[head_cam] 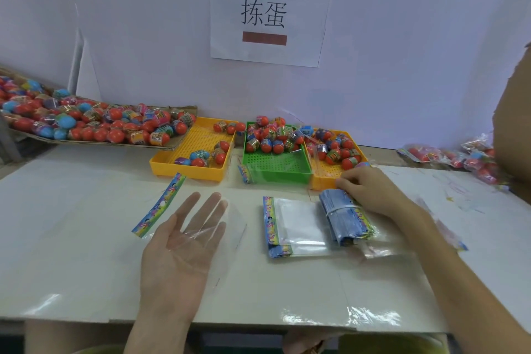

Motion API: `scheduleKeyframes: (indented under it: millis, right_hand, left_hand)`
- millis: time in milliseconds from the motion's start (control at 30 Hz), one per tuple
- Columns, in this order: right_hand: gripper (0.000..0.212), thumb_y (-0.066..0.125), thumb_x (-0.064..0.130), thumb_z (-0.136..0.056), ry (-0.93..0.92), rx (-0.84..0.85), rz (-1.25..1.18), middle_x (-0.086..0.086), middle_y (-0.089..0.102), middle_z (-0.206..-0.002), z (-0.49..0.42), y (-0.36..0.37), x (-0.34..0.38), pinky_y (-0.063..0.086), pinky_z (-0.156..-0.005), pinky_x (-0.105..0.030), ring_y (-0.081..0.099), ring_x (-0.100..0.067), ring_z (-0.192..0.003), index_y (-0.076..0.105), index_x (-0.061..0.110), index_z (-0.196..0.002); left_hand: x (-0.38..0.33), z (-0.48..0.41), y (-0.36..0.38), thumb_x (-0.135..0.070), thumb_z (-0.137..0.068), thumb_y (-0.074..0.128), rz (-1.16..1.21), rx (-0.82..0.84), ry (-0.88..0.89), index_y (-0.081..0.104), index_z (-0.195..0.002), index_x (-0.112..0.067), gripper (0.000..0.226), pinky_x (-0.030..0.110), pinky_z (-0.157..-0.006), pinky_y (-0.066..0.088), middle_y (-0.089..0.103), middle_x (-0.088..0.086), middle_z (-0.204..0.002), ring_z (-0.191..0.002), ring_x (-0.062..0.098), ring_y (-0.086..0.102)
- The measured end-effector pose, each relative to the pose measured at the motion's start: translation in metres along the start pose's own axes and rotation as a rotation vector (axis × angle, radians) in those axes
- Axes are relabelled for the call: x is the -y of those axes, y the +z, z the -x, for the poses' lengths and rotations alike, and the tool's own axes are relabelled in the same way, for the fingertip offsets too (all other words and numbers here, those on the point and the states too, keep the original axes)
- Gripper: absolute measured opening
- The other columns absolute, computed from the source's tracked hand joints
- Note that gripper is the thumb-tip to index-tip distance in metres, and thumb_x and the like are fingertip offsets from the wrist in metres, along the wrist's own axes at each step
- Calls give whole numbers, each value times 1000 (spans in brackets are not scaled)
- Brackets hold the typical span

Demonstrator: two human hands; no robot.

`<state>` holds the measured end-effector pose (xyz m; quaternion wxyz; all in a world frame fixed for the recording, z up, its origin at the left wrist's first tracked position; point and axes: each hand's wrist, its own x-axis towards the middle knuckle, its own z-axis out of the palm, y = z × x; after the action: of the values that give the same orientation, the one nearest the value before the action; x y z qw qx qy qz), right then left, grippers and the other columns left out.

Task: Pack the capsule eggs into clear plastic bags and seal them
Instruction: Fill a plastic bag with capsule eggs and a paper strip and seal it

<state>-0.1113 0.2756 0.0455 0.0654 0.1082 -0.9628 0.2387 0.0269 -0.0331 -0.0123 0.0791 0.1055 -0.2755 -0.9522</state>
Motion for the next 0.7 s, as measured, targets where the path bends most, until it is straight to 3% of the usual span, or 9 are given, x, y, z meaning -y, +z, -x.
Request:
scheduleKeyframes:
  millis: [67, 167, 233, 333, 433, 567, 700]
  right_hand:
    - [31, 59, 25, -97, -18, -87, 43, 5, 62, -66, -1, 6, -6, 44, -67, -36, 59, -21, -71, 62, 21, -67]
    - [22, 62, 24, -92, -9, -388, -142, 9, 68, -69, -5, -2, -7, 48, -65, -35, 63, -15, -70, 68, 28, -71]
    - [19, 65, 18, -89, 6, -498, -168, 11, 69, -73, -15, -13, -9, 50, -64, -34, 64, -16, -70, 70, 30, -76]
    - [17, 67, 11, -86, 100, -356, -17, 2, 71, -92, -40, -24, -16, 55, -73, -37, 65, -23, -85, 74, 24, -94]
    - [29, 72, 9, -79, 250, -96, 165, 0, 65, -96, -57, -16, -22, 44, -65, -29, 59, -23, -89, 72, 23, -105]
    - [43, 69, -3, -70, 282, -117, 86, -6, 66, -87, -61, -2, -29, 40, -59, -29, 62, -27, -84, 68, 20, -106]
    - [37, 72, -2, -69, 263, -146, 140, -7, 69, -89, -58, -6, -33, 39, -56, -28, 60, -25, -81, 70, 22, -97]
  left_hand:
    - [0, 0, 1, -26, -105, 39, 13, -5, 13, 72, -122, -7, 42, 55, -104, 49, 69, 19, -126, -116, 35, 68]
    - [-1, 1, 3, -26, -105, 36, 30, -15, 19, 62, -134, -8, 42, 55, -104, 43, 68, 19, -128, -115, 37, 68]
    - [-1, 2, 3, -27, -105, 39, 55, -13, 8, 60, -136, -9, 42, 57, -103, 45, 68, 19, -128, -115, 40, 67]
    - [-1, 4, 4, -28, -100, 46, 81, 16, -9, 57, -138, -9, 43, 61, -101, 48, 67, 21, -129, -117, 43, 66]
    - [-3, 6, 5, -24, -91, 54, 97, 41, -27, 53, -139, -9, 51, 62, -100, 45, 67, 21, -129, -117, 45, 65]
    - [-3, 4, 5, -11, -88, 53, 115, 72, -40, 50, -143, -10, 54, 65, -93, 53, 68, 20, -127, -115, 47, 65]
    - [-2, 3, 4, -1, -96, 42, 134, 78, -74, 50, -139, -2, 44, 66, -85, 54, 68, 19, -129, -116, 46, 65]
